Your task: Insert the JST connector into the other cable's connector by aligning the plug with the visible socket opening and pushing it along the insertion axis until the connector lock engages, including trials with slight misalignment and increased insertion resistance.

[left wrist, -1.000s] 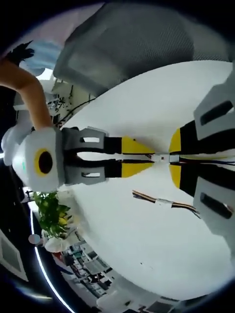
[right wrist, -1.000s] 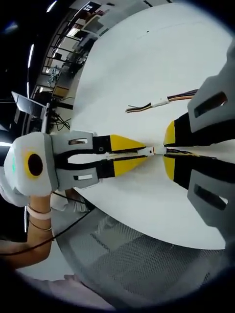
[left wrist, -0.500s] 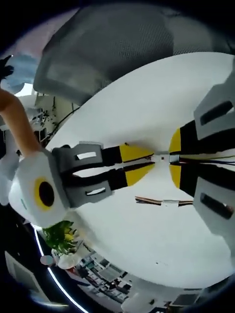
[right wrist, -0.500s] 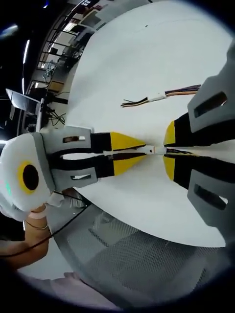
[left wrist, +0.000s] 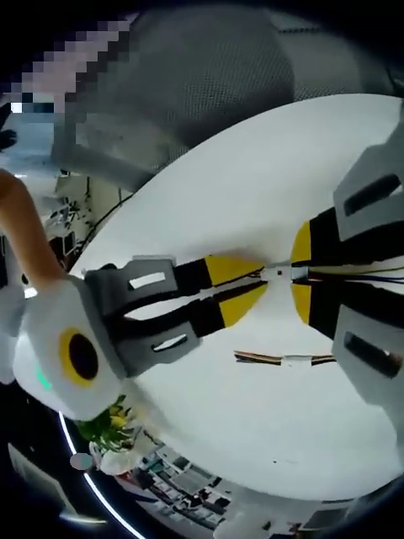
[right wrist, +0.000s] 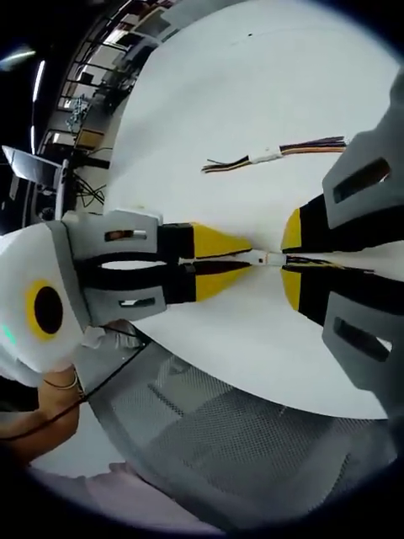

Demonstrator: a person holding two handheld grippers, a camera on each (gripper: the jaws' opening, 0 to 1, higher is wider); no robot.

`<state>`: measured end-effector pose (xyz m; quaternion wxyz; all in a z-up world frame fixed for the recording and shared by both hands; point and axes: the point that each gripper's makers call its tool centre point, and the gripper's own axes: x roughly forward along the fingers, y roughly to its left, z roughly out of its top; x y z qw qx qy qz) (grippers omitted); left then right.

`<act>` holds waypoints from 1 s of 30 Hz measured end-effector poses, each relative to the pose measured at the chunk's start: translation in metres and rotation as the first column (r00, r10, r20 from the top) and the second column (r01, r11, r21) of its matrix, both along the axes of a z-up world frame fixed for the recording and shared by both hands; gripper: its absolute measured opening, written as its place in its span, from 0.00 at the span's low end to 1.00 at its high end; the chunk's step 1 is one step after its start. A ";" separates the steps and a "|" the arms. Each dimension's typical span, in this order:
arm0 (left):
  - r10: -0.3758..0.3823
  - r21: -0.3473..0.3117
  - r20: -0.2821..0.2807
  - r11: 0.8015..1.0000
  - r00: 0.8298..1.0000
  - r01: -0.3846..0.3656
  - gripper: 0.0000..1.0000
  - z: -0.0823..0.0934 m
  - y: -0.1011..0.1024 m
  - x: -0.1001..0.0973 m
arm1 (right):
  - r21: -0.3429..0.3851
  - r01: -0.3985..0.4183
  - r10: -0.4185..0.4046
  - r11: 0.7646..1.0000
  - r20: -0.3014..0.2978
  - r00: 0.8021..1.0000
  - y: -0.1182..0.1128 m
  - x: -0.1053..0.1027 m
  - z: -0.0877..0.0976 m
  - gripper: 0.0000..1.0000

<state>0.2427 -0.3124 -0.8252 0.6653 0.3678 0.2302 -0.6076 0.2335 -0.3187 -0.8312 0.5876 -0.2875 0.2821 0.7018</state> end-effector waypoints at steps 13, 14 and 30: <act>0.041 -0.021 -0.081 0.999 0.996 -0.042 0.00 -0.003 -0.004 -0.009 | -0.020 -0.001 0.001 1.000 -0.036 0.999 -0.002 -0.008 -0.003 0.02; 0.036 -0.030 -0.085 0.999 0.996 -0.038 0.00 -0.002 -0.006 -0.010 | -0.004 0.001 -0.001 1.000 -0.052 0.999 0.001 -0.009 -0.001 0.02; 0.031 -0.029 -0.051 0.999 0.998 -0.032 0.00 0.002 -0.003 -0.005 | -0.004 -0.012 0.012 1.000 -0.005 1.000 0.001 -0.005 0.004 0.01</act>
